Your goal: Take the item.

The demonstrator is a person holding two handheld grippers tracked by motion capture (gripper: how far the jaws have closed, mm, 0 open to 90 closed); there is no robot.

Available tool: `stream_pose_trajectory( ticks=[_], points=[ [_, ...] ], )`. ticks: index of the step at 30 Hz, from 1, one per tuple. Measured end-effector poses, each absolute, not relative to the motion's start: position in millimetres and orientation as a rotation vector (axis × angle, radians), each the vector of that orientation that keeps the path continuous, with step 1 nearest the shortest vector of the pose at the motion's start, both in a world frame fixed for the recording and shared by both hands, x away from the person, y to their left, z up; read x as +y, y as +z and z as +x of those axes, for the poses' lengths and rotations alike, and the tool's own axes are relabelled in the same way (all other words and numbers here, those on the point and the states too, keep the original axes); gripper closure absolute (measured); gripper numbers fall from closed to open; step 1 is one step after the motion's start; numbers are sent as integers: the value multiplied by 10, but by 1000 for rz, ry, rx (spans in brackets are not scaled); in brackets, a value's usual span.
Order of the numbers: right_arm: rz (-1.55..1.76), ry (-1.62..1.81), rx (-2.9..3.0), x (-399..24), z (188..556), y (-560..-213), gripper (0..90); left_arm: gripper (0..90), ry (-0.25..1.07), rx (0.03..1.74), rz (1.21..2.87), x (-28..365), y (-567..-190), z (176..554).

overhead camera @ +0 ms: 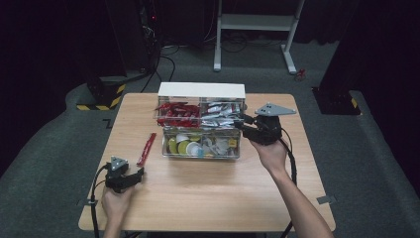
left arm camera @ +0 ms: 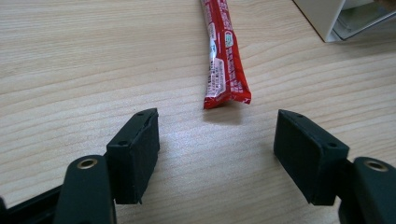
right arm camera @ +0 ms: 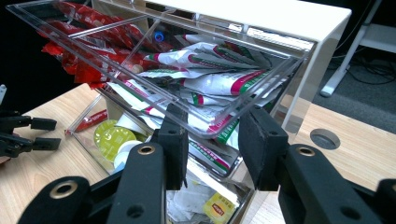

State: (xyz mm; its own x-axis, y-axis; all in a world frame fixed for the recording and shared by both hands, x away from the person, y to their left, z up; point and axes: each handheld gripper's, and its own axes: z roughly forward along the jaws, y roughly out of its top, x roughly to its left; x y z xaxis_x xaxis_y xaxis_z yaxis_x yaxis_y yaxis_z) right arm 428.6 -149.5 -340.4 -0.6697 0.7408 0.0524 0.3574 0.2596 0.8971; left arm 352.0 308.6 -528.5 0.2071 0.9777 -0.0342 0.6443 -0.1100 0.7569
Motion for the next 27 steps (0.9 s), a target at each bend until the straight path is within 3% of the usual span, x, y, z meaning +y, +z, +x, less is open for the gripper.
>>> stream_pose_trajectory(
  ticks=[27],
  points=[
    [996,1406,2077,-1836,4062,-3434,608,314,659,1508,1838,3079,-5285,3523]
  ],
)
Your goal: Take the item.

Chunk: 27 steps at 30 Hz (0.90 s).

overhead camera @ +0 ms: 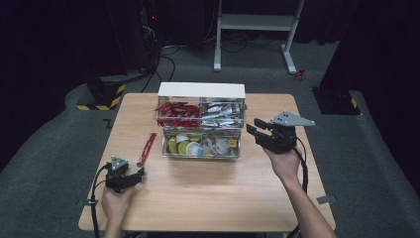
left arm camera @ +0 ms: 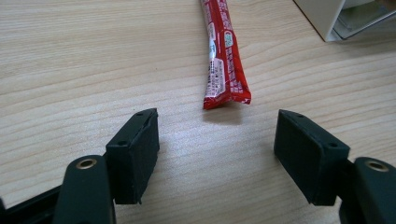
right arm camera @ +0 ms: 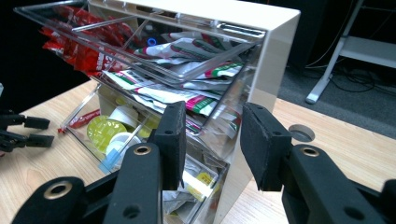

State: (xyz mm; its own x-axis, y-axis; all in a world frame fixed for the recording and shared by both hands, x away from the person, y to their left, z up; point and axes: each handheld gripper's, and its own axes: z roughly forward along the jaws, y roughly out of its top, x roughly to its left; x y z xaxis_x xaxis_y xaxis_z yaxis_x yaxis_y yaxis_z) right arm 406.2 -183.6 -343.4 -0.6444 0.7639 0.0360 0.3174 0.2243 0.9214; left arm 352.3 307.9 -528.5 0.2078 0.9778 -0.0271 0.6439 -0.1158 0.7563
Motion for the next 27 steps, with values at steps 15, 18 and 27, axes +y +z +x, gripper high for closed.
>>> stream_pose_trajectory(
  ticks=[15,18,27],
  points=[
    [1099,1409,2033,-2166,4068,-3572,591,314,663,1511,1836,3073,-5286,3523],
    [1118,1415,2017,-2217,4061,-3614,582,314,661,1510,1837,3076,-5285,3522],
    [1150,1403,1981,-2278,4070,-3712,565,314,659,1510,1838,3076,-5284,3520]
  ],
)
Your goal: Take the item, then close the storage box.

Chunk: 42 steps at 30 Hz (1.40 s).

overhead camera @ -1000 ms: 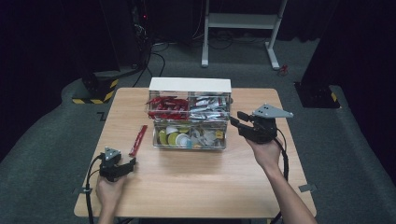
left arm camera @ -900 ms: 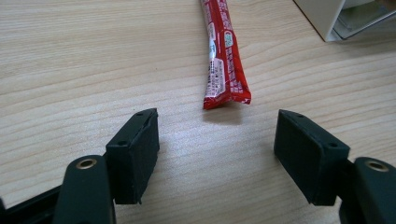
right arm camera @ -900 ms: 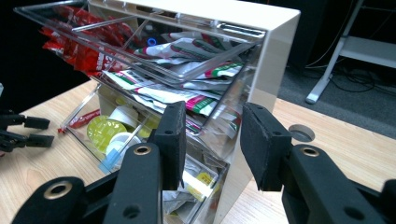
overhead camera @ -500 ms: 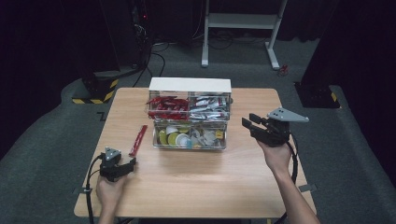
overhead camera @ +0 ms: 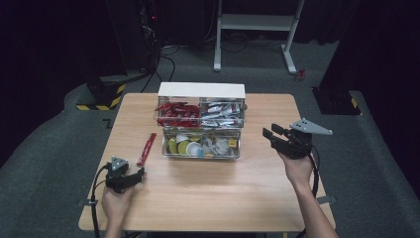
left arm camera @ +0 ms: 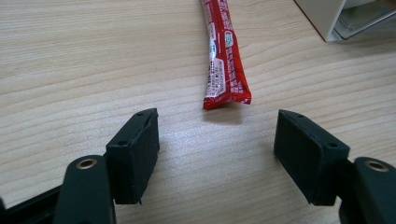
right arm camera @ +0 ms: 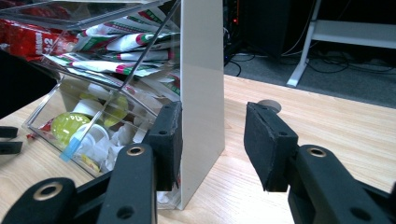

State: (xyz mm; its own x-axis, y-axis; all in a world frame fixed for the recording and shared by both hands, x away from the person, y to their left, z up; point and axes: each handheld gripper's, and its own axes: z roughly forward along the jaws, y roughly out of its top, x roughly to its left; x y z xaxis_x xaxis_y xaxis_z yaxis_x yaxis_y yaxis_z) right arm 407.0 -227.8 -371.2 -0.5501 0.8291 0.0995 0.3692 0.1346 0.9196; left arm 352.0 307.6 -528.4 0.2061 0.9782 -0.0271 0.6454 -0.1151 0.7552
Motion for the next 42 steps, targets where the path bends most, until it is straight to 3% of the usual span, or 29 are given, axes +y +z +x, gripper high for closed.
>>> stream_pose_trajectory(
  ticks=[42],
  points=[
    [1414,1238,1921,-2601,4380,-4466,534,303,654,1508,1835,3077,-5285,3519]
  ],
)
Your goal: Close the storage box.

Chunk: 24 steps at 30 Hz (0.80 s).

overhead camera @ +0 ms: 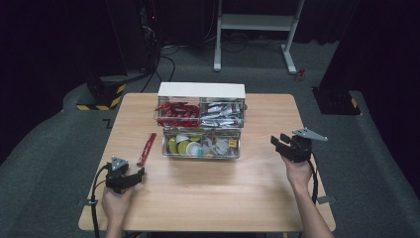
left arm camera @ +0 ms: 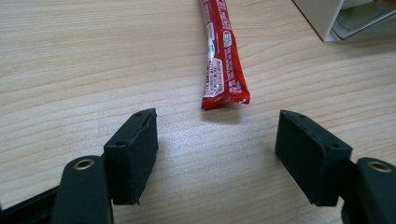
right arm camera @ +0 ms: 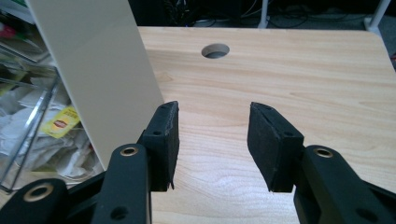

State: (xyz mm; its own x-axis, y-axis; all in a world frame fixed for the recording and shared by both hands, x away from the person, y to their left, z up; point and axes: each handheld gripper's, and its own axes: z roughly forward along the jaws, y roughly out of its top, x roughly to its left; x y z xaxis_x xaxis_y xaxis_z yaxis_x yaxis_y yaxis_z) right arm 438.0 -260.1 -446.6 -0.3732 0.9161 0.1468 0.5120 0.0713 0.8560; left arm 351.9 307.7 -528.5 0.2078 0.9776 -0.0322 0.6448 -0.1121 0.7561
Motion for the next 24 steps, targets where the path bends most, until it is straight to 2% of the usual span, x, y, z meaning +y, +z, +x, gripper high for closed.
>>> stream_pose_trajectory(
  ticks=[24],
  points=[
    [1515,1086,1943,-2671,4432,-4901,490,299,648,1505,1834,3081,-5285,3520]
  ],
)
